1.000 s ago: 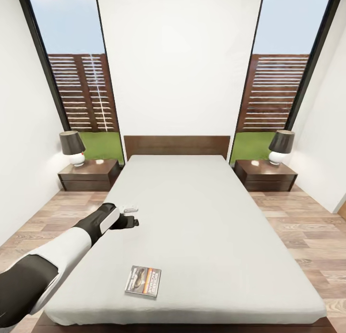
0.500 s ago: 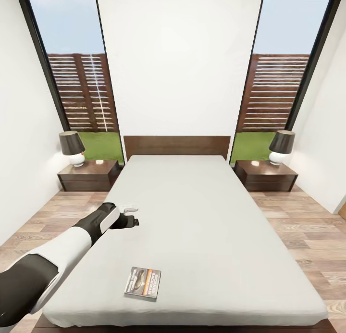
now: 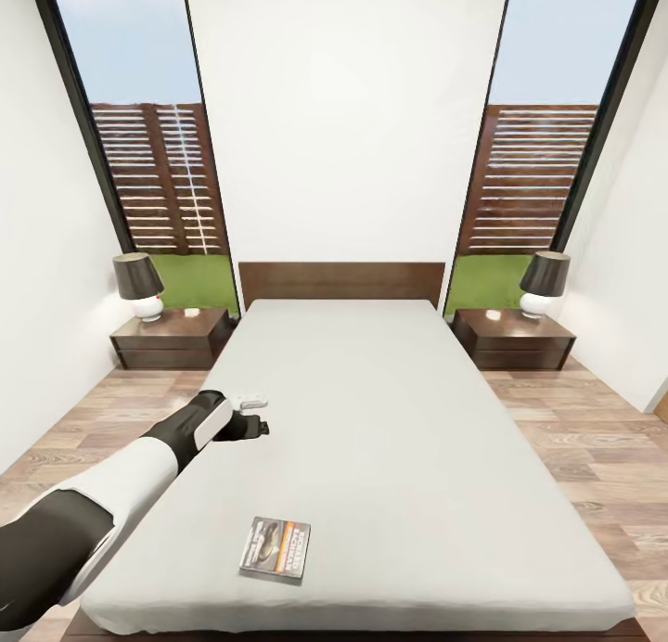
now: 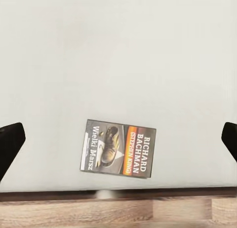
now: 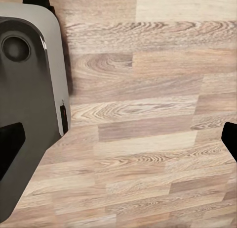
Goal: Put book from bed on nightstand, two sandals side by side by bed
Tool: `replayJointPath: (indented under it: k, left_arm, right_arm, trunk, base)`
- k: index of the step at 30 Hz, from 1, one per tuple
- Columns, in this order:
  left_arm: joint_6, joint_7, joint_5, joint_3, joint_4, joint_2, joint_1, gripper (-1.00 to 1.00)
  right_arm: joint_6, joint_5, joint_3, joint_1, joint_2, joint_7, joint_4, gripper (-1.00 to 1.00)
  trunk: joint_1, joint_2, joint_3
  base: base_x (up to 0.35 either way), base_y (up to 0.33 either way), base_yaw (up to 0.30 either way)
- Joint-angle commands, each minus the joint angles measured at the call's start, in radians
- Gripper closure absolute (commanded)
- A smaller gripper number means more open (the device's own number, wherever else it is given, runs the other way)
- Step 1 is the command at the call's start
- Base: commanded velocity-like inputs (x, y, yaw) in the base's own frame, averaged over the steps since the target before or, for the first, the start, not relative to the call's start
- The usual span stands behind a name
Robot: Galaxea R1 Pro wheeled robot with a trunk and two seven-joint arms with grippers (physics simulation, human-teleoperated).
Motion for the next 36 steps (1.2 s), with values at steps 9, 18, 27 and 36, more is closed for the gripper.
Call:
replayJointPath:
  k: [9,18,27,36]
  left_arm:
    - [0.002,0.011,0.011,-0.008,-0.006,-0.001,-0.001,-1.00]
    - [0.001,0.011,0.011,-0.008,-0.007,-0.002,-0.001,-1.00]
    - [0.001,0.009,0.010,-0.009,-0.008,-0.002,-0.001,-1.00]
    - [0.001,0.011,0.009,-0.009,-0.011,-0.002,-0.001,-1.00]
  right_arm:
    - [0.000,0.010,-0.008,-0.002,-0.001,-0.004,0.003,-1.00]
    - [0.000,0.011,-0.008,-0.001,-0.001,-0.004,0.003,-1.00]
    - [0.000,0.011,-0.008,0.004,-0.001,-0.004,0.003,-1.00]
    - [0.000,0.011,-0.008,0.009,-0.001,-0.004,0.003,-1.00]
  trunk:
    - [0.001,-0.002,-0.002]
    - [0.001,-0.002,-0.002]
    - [0.001,-0.002,-0.002]
    - [0.001,-0.002,-0.002]
  base:
    - [0.010,0.000,0.000]
    - [0.002,0.000,0.000]
    - [0.055,0.000,0.000]
    - [0.029,0.000,0.000]
